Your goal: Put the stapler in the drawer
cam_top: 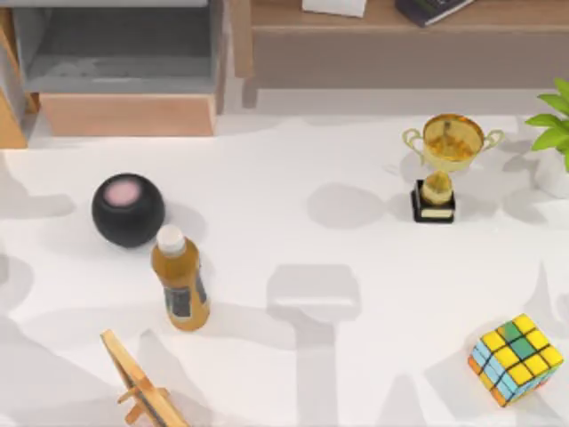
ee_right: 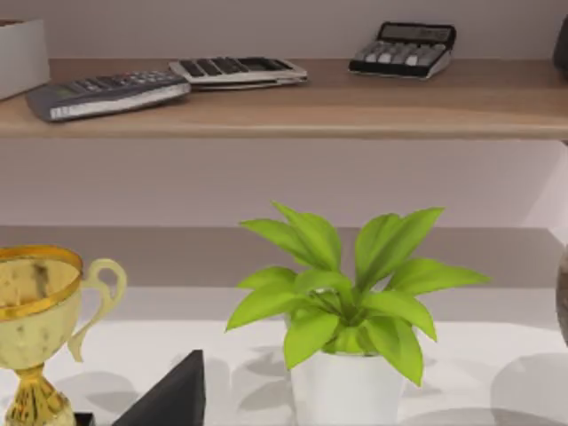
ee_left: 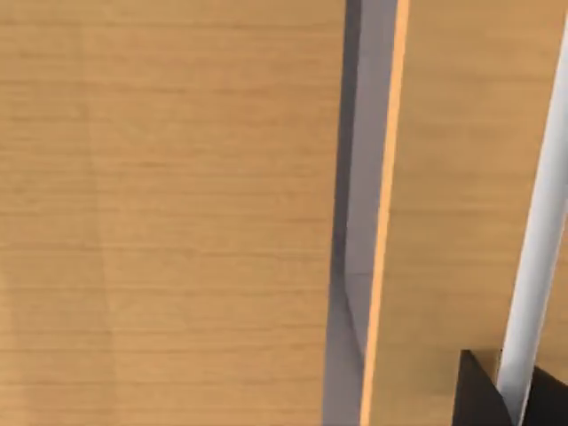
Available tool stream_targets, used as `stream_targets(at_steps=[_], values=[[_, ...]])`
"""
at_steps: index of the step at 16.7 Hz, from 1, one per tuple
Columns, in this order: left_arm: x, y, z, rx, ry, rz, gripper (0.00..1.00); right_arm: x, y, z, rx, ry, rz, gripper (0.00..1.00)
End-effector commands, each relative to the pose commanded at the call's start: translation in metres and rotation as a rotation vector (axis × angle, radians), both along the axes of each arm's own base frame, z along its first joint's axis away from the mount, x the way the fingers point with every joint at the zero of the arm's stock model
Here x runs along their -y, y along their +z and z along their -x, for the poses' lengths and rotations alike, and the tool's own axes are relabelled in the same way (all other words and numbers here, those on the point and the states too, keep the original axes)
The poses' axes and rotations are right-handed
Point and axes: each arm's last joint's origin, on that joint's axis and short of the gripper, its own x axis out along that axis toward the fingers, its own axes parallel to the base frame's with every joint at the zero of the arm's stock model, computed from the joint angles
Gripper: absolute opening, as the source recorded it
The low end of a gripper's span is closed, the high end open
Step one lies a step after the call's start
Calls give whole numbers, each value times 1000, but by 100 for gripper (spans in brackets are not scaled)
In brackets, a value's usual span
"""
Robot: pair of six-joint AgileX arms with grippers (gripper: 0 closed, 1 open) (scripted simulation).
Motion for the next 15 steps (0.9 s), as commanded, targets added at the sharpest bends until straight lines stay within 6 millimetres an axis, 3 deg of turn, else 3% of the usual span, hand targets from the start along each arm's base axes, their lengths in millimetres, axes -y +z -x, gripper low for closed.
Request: stream_targets(at_steps=[7,12,15], values=[[-1,2,-54,8,4,-4,0,0,0,0,0,0,0,100],[1,1,-59,3,3,0,0,0,0,0,0,0,0,100],[1,1,-59,3,3,0,23,0,0,0,0,0,0,100]])
